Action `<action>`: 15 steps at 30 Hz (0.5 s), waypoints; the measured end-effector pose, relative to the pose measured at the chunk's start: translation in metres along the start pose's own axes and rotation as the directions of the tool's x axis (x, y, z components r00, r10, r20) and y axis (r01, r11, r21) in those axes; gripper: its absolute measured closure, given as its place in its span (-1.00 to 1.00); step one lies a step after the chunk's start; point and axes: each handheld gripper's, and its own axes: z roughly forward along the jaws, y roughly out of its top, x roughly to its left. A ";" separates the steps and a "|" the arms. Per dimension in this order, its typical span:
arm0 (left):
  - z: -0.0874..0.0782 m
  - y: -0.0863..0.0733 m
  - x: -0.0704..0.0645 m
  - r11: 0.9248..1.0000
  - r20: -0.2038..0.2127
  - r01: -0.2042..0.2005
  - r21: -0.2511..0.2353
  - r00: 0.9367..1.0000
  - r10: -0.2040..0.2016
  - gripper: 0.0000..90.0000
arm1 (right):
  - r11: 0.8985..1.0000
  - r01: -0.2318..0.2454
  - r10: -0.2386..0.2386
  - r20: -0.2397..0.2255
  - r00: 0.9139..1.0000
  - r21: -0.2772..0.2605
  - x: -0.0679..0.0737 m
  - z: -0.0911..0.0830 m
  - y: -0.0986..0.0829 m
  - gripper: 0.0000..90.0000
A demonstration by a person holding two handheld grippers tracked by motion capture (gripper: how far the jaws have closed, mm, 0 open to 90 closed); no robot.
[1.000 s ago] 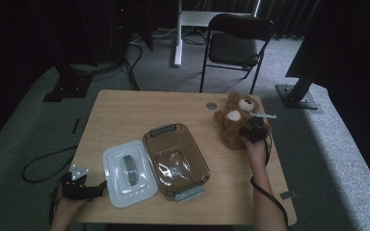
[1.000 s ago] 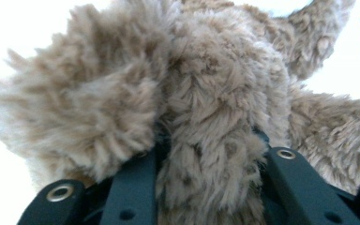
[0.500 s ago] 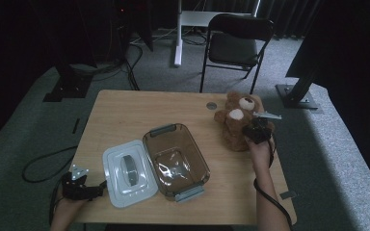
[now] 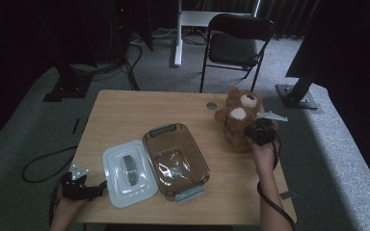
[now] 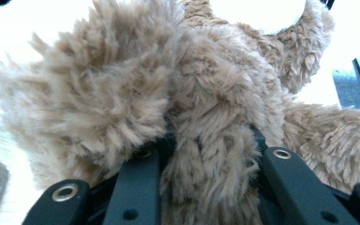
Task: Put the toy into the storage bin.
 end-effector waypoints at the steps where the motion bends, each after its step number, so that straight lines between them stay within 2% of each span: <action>1: 0.000 0.000 0.000 1.000 0.000 0.000 0.000 1.000 0.000 -0.99 | 1.000 0.001 -0.001 -0.002 1.000 -0.004 0.001 -0.002 0.001 0.53; 8: 0.000 0.000 0.000 1.000 0.000 0.000 0.000 1.000 0.000 -0.99 | 0.998 0.031 -0.032 -0.021 0.999 -0.056 0.012 -0.025 0.009 0.53; 15: 0.000 0.000 0.000 1.000 0.000 0.000 -0.001 1.000 0.000 -0.99 | 0.991 0.071 -0.079 -0.064 0.995 -0.115 0.031 -0.049 0.020 0.53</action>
